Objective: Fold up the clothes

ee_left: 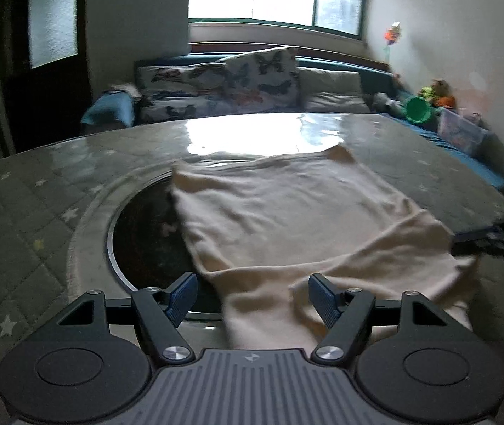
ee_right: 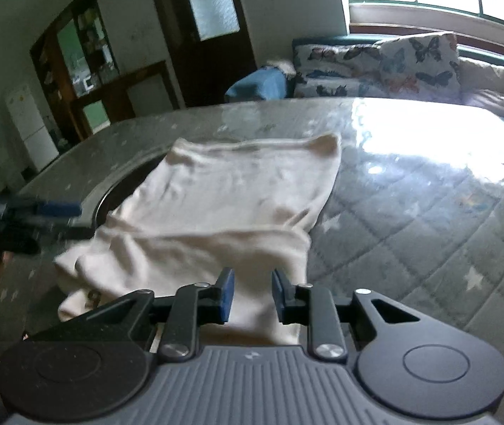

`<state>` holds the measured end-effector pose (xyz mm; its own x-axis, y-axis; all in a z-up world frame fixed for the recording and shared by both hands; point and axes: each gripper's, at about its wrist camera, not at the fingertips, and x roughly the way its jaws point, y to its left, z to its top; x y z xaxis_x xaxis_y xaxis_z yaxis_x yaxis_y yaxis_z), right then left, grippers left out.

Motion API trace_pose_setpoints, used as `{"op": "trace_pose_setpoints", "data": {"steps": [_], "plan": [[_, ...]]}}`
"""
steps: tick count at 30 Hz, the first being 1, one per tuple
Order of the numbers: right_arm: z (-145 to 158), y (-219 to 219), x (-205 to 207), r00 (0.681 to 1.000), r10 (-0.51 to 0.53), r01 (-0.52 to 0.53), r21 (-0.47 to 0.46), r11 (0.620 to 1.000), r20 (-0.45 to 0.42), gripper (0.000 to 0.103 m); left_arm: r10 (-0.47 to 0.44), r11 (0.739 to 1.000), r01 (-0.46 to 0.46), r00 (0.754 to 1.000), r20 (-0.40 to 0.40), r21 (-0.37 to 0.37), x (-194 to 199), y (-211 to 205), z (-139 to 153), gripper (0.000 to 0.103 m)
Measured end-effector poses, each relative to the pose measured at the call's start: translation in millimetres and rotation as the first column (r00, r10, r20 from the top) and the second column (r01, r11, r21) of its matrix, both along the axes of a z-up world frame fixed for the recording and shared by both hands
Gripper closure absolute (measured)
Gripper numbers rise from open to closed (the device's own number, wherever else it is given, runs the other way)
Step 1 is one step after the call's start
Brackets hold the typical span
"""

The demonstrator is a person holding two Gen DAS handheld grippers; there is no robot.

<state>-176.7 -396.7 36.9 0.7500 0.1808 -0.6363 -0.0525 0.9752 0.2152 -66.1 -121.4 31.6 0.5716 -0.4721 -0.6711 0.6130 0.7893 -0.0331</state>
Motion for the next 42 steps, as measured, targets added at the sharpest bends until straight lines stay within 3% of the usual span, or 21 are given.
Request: {"op": "trace_pose_setpoints", "data": {"steps": [4, 8, 12, 17, 20, 26, 31, 33, 35, 42], "plan": [[0, -2, 11, 0.999, -0.026, 0.026, -0.004, 1.000, 0.033, 0.071, -0.040, 0.999, 0.040, 0.999, -0.014, -0.002, -4, -8, 0, 0.033], [-3, 1, 19, 0.999, -0.015, 0.016, -0.018, 1.000, 0.041, 0.071, -0.069, 0.998, 0.069, 0.997, -0.044, 0.000, -5, -17, -7, 0.050], [-8, 4, 25, 0.999, -0.003, 0.004, -0.026, 1.000, 0.040, 0.071, -0.075, 0.997, 0.074, 0.995, -0.062, -0.024, -1, -19, -10, 0.057], [-16, 6, 32, 1.000, 0.001, 0.000, -0.028, 1.000, 0.025, 0.071, -0.076, 0.997, 0.075, 0.996, -0.048, -0.034, 3, -21, -11, 0.089], [-20, 8, 33, 1.000, 0.005, -0.004, -0.048, 0.999, 0.023, 0.072, -0.071, 0.997, 0.070, 0.997, -0.034, -0.031, 2, -21, -9, 0.096], [-23, 11, 32, 0.999, 0.013, -0.009, -0.094, 0.996, 0.035, 0.071, -0.065, 0.997, 0.067, 0.997, 0.045, -0.035, 0, -22, 6, 0.096], [-22, 15, 30, 0.999, 0.024, -0.017, -0.134, 0.991, 0.047, 0.070, -0.059, 0.998, 0.058, 0.998, 0.010, 0.008, 9, -23, -6, 0.096], [-19, 18, 27, 0.998, 0.036, -0.027, -0.149, 0.988, 0.059, 0.070, -0.060, 0.998, 0.060, 0.998, 0.010, 0.027, 8, -23, -8, 0.091], [-16, 22, 25, 0.996, 0.055, -0.044, -0.158, 0.986, 0.068, 0.070, -0.053, 0.998, 0.052, 0.998, 0.021, 0.032, 7, -21, -5, 0.078], [-18, 34, 23, 0.992, 0.101, -0.085, -0.193, 0.978, 0.075, 0.064, -0.086, 0.996, 0.085, 0.996, 0.036, 0.033, 2, -27, -4, 0.078]]}}
